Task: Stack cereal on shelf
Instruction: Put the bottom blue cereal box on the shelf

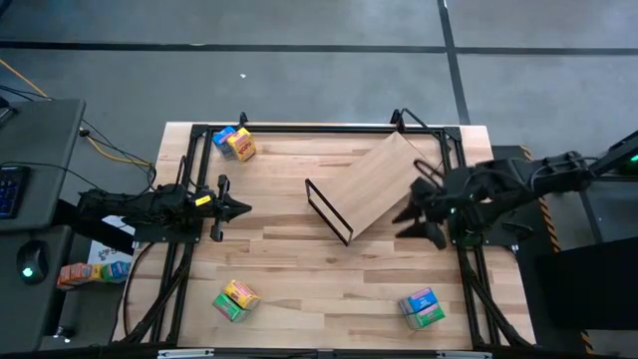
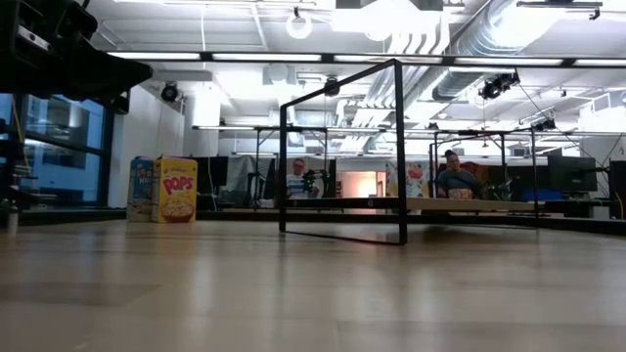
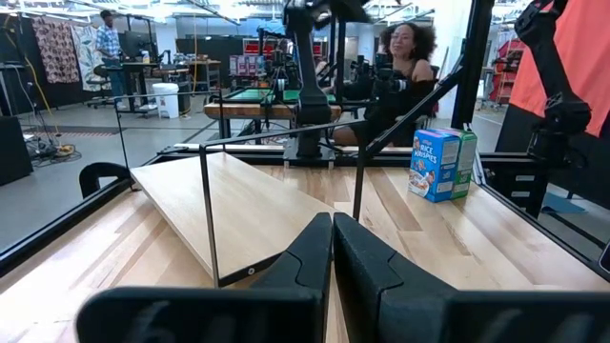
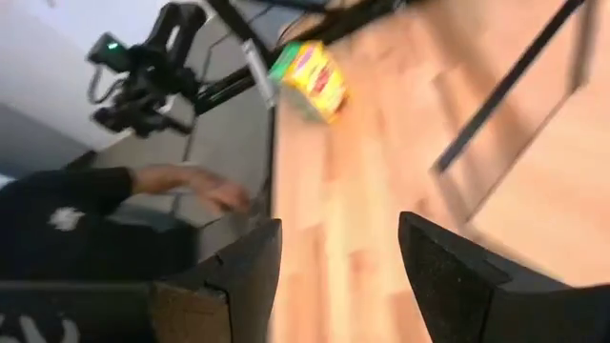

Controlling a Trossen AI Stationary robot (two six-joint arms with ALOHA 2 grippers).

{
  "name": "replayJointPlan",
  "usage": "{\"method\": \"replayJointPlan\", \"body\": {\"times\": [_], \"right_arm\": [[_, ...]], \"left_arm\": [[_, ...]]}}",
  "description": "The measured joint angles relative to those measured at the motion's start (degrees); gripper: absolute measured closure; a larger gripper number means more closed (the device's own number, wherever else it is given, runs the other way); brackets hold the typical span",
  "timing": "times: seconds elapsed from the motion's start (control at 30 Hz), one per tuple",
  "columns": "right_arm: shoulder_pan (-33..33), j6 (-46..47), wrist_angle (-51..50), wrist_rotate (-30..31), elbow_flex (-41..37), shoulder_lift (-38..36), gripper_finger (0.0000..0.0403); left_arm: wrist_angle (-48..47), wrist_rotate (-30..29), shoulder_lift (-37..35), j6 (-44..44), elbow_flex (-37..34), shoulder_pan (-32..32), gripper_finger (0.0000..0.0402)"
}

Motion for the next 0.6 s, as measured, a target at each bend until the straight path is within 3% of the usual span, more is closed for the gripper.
{"method": "replayJointPlan", "body": {"times": [0.3, 0.43, 0.6], "right_arm": [[16.53, 16.96, 0.04, 2.62, 0.17, 10.21, 0.0194], [21.43, 26.35, -2.89, 2.85, 0.17, 14.52, 0.0194], [25.40, 31.75, -5.96, 4.60, 0.17, 19.56, 0.0194]], "left_arm": [[0.00, 0.02, 0.00, 0.00, -0.02, 0.00, 0.0394], [0.00, 0.01, 0.00, 0.02, -0.02, 0.00, 0.0394], [0.00, 0.02, 0.00, 0.01, -0.02, 0.00, 0.0394]]}}
